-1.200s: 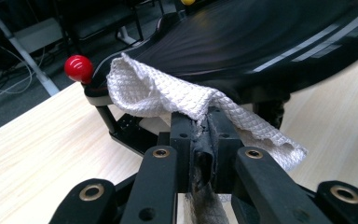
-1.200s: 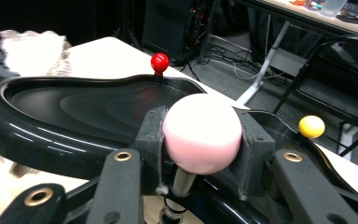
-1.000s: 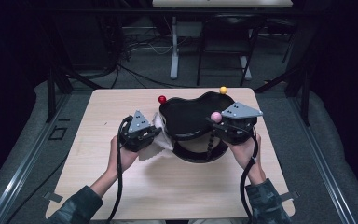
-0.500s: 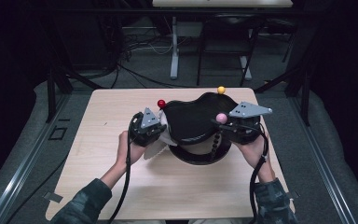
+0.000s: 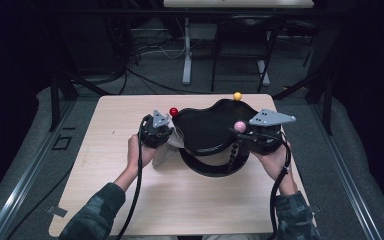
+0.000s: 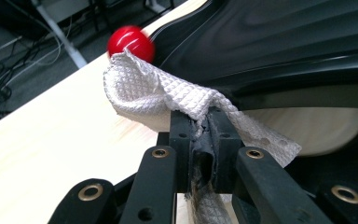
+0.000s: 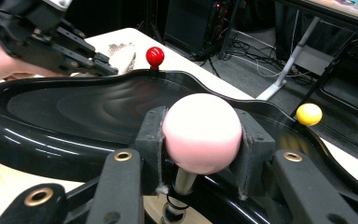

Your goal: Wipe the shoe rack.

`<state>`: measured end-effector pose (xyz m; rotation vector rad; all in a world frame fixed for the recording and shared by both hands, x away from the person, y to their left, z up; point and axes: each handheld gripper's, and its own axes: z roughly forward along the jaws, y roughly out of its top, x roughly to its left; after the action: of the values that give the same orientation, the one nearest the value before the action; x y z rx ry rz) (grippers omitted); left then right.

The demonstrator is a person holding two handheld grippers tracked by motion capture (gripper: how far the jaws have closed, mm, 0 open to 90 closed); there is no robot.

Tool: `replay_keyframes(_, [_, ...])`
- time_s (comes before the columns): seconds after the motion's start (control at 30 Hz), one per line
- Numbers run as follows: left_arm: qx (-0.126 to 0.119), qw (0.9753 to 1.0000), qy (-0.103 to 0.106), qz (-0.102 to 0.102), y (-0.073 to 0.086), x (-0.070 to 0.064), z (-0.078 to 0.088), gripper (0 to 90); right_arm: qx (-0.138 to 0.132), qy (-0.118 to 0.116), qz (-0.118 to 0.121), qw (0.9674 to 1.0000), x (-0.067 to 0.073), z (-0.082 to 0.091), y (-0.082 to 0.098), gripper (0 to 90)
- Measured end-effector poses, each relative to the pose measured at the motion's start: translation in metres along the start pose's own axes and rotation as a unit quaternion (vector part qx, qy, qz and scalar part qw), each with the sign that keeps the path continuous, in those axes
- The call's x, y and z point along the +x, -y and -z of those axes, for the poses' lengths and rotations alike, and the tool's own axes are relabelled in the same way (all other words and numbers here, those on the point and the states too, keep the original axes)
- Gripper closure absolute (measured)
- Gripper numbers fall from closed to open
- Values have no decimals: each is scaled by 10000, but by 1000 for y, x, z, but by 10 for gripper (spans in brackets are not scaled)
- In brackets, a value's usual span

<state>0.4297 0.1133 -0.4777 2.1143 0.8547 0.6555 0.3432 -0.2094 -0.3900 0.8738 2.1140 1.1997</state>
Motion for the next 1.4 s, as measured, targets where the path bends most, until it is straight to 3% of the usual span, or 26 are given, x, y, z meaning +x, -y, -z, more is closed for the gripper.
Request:
replay_keyframes(0.3, [202, 9995, -211, 110, 0, 20, -23, 820, -20, -73, -35, 10000, -1, 0, 1, 598])
replay_keyframes(0.53, [113, 9996, -80, 232, -1, 24, -24, 824, -66, -46, -47, 10000, 0, -1, 1, 599])
replay_keyframes(0.57, [102, 9997, -54, 215, -1, 23, -22, 825, -24, 45, -36, 10000, 1, 0, 1, 599])
replay_keyframes(0.8, [-99, 9994, 227, 224, 0, 13, -7, 827, -33, 59, -49, 10000, 2, -1, 1, 598])
replay_keyframes(0.97, [-265, 9988, 387, 103, -1, 2, 4, 827, -33, 84, -59, 9999, 2, -1, 1, 598])
replay_keyframes(1.4, [-636, 9945, 827, -103, -5, -26, 36, 827, -46, 64, -69, 9999, 2, -1, 1, 599])
